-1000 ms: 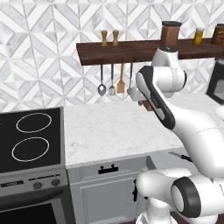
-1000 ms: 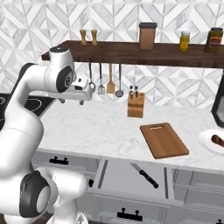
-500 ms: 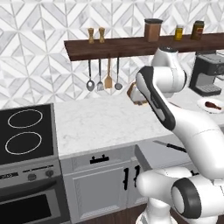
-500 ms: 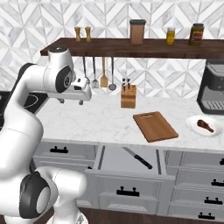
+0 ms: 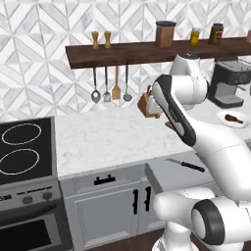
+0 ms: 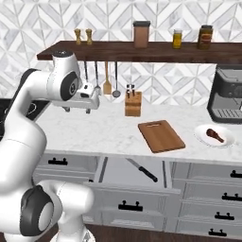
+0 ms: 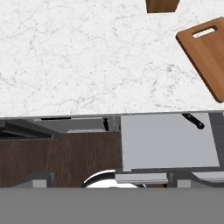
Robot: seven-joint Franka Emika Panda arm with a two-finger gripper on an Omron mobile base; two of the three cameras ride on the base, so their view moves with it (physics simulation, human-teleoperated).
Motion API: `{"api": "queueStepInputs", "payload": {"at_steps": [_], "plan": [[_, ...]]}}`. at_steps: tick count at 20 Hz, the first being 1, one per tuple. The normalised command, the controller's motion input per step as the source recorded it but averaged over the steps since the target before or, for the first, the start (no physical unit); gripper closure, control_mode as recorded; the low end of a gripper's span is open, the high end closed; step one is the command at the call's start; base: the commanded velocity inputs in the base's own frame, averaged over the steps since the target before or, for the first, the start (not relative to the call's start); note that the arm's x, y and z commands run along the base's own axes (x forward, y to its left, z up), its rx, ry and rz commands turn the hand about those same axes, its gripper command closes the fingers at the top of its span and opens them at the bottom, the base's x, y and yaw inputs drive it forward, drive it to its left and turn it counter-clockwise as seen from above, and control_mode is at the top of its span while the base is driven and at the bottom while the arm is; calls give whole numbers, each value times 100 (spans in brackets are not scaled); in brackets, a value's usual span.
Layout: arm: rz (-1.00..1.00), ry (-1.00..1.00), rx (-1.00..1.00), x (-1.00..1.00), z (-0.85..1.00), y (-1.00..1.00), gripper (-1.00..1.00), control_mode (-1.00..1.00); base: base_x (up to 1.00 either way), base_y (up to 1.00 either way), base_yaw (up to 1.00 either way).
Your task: Pick up the knife from the drawer and place it on the cutting board. Then place the meat from the plate to the cutting board.
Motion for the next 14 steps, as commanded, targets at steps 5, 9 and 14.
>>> {"api": "queueStepInputs", "payload": {"at_steps": [5,9,14], "plan": [[0,0,0,0,0,0,-100,100,-10,-81,5],[0,0,0,0,0,0,-100,100,-10,-93,13],[0,0,0,0,0,0,-100,100,-2,-90,26]]}}
